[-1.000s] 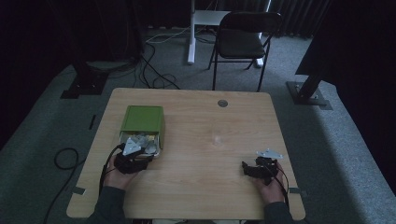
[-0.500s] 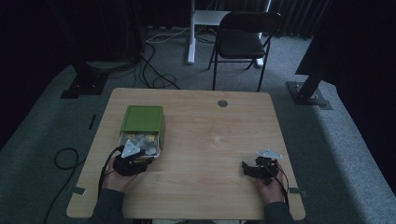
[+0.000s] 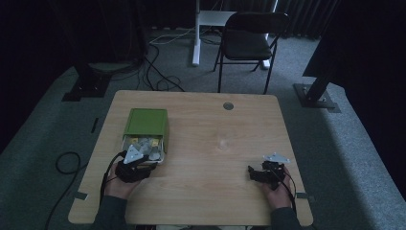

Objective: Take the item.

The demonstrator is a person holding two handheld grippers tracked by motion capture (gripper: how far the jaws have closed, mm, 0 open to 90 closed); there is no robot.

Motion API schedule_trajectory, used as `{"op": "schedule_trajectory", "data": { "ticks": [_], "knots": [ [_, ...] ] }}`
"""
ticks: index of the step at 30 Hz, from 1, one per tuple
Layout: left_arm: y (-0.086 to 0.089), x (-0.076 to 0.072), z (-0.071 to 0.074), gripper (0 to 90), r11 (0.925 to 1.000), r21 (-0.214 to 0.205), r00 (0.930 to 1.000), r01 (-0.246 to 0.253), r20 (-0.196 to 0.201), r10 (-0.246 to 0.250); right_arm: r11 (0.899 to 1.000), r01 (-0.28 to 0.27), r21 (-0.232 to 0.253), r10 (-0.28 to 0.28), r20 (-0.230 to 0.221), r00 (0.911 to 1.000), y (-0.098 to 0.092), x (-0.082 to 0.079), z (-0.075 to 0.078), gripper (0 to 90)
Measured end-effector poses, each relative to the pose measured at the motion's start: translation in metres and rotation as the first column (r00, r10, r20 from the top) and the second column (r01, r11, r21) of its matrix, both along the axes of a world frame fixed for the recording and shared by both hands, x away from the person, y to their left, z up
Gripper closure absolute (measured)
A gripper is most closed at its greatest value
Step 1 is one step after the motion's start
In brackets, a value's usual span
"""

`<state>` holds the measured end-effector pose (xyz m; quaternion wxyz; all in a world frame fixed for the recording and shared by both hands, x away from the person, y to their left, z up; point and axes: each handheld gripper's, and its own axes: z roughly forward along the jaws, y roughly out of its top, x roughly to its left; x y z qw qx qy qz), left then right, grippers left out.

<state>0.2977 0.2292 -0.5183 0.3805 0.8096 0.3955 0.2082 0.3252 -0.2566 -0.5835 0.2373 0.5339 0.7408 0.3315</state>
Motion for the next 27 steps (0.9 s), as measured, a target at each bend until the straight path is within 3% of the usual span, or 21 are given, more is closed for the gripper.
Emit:
{"op": "schedule_trajectory", "data": {
  "ticks": [7, 12, 22, 27],
  "knots": [
    [0.0, -0.003, 0.015, 52.4, 0.9998, -0.019, 0.9981, -0.003, 0.062, 0.004, 1.0, 0.0, 0.0, 0.0, 0.0, 1.0, 0.0, 0.0, 0.0, 11.5],
    [0.002, 0.002, 0.025, 51.4, 0.9995, -0.003, 0.9941, -0.031, 0.104, 0.032, 1.0, 0.0, 0.0, 0.0, 0.0, 1.0, 0.0, 0.0, 0.0, 11.5],
    [0.013, 0.008, 0.021, 50.9, 0.9951, -0.003, 0.99, -0.099, 0.1, 0.099, 1.0, 0.0, 0.0, 0.0, 0.0, 1.0, 0.0, 0.0, 0.0, 11.5],
    [0.022, 0.009, 0.015, 51.0, 0.9909, -0.012, 0.988, -0.134, 0.075, 0.135, 1.0, 0.0, 0.0, 0.0, 0.0, 1.0, 0.0, 0.0, 0.0, 11.5]
  ]
}}
